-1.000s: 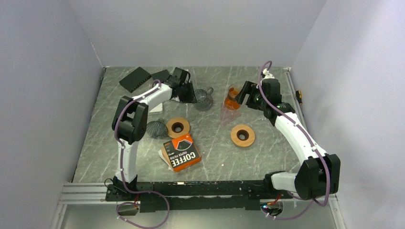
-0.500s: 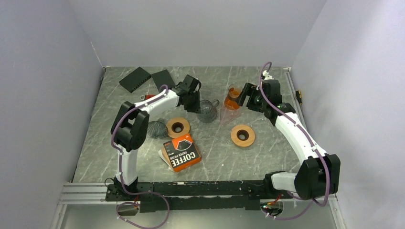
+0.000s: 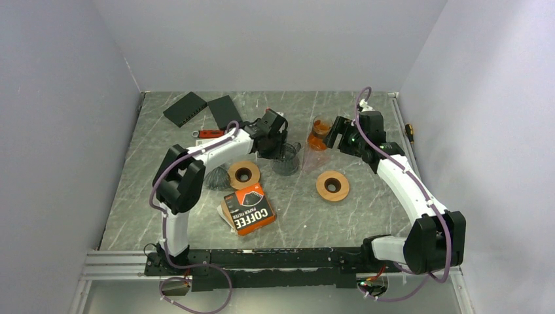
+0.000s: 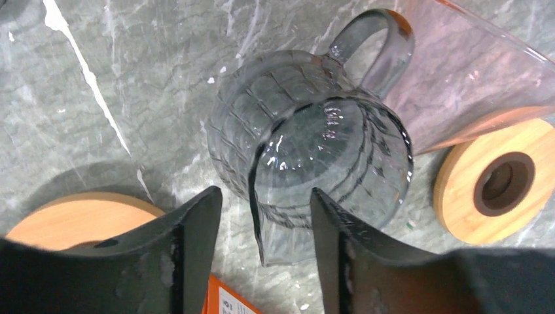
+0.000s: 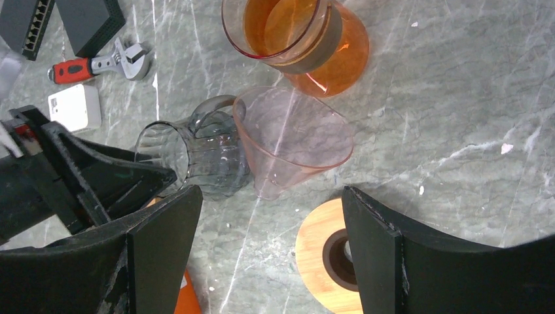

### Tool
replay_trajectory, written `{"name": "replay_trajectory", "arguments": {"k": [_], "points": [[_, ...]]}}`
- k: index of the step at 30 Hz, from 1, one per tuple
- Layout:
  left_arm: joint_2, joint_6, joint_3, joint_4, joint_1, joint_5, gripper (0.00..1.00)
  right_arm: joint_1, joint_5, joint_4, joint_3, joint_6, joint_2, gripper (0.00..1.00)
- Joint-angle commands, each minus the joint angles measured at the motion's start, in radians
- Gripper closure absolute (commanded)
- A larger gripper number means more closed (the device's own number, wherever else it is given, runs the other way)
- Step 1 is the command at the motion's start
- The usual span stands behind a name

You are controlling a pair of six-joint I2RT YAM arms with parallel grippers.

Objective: Place the coffee filter in the dripper

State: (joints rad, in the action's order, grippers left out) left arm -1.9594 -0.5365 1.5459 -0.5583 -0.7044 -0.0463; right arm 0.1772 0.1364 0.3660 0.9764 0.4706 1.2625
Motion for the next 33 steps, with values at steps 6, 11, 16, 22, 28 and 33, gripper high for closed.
{"name": "replay_trajectory", "arguments": {"k": [6,11,16,22,28,33], "points": [[0.29,0.046,-0.168,0.158,-0.011,-0.096,0.22,-0.004,-0.018,0.004,0.002,-0.024,-0.042,0.17],[0.434,0.069,-0.303,0.237,-0.012,-0.181,0.14,-0.004,-0.013,-0.004,-0.016,-0.023,-0.054,0.17],[0.549,0.085,-0.414,0.254,-0.011,-0.297,0.04,-0.006,-0.009,-0.009,-0.023,-0.018,-0.052,0.17],[0.571,0.075,-0.486,0.191,-0.009,-0.4,0.0,-0.007,-0.014,-0.019,-0.028,-0.017,-0.049,0.17],[0.493,0.056,-0.474,0.152,-0.005,-0.424,0.0,-0.007,-0.005,-0.032,-0.029,-0.017,-0.048,0.17],[0.371,0.052,-0.407,0.097,0.024,-0.419,0.01,-0.007,0.003,-0.024,-0.026,-0.019,-0.05,0.17]]}}
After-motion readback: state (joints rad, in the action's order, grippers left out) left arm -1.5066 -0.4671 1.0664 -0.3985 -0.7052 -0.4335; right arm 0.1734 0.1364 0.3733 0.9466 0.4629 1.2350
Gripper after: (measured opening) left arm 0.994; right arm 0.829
